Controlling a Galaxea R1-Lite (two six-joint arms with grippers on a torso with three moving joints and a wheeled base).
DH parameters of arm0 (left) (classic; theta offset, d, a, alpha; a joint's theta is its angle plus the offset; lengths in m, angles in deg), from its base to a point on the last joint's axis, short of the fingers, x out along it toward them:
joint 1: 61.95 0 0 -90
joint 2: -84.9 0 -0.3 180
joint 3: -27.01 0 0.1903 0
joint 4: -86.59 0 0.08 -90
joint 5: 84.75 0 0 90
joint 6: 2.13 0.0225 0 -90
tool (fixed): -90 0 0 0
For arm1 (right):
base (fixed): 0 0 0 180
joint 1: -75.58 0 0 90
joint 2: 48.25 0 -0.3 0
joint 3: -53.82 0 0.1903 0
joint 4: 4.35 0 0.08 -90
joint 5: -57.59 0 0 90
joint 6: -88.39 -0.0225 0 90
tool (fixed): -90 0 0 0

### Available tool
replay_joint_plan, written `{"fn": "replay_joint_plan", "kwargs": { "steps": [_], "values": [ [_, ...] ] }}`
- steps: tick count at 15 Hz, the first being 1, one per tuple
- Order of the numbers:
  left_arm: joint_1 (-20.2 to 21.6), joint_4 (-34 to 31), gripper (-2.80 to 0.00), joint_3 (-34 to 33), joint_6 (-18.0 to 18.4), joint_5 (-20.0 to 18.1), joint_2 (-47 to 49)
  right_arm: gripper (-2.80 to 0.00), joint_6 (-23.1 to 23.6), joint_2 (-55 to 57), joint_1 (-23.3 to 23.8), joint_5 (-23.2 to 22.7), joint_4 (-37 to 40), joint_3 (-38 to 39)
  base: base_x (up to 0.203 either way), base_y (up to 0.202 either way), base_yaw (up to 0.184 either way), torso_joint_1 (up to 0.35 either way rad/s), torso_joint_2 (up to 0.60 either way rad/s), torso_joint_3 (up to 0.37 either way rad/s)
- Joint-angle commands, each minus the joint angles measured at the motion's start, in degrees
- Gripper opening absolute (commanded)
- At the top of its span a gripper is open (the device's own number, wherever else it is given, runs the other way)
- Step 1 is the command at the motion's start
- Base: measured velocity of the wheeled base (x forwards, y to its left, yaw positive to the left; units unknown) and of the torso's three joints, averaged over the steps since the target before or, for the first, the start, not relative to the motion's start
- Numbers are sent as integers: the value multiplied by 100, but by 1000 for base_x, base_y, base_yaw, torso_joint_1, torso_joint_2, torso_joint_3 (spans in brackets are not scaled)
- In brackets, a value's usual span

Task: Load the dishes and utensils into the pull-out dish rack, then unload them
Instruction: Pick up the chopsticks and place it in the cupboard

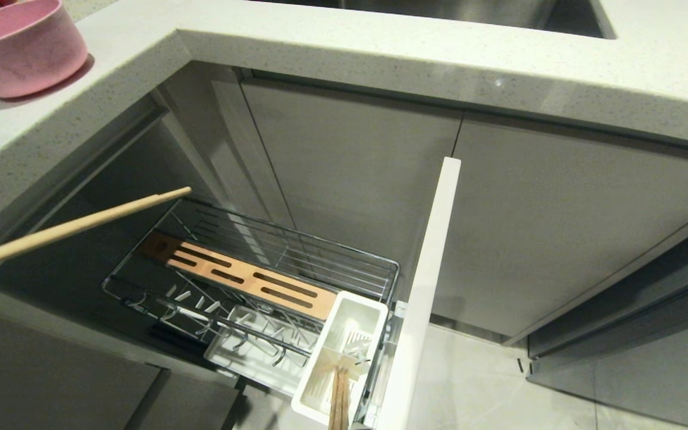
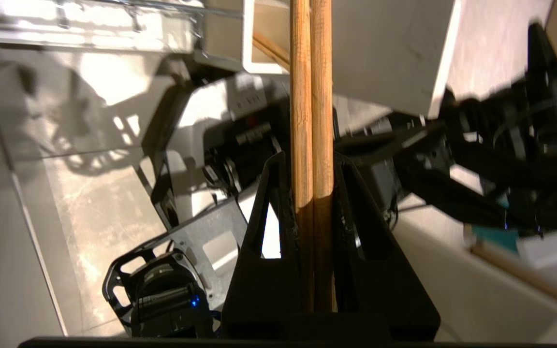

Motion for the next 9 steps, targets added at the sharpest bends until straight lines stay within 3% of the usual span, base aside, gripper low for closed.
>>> {"fn": "replay_joint_plan", "kwargs": {
  "steps": [1, 6, 9],
  "values": [
    [-409, -54, -280, -85, -8, 2, 242, -280, 0, -4, -1, -1, -5, 149, 0, 0, 0, 0, 0, 0],
    [-1381, -54, -280, -659, -86, 611, 482, -280, 0, -4, -1, -1, -5, 149, 0, 0, 0, 0, 0, 0],
    [-2177, -54, -280, -1035, -603, 1064, 715, -280, 0, -4, -1, -1, -5, 149, 0, 0, 0, 0, 0, 0]
  ]
}}
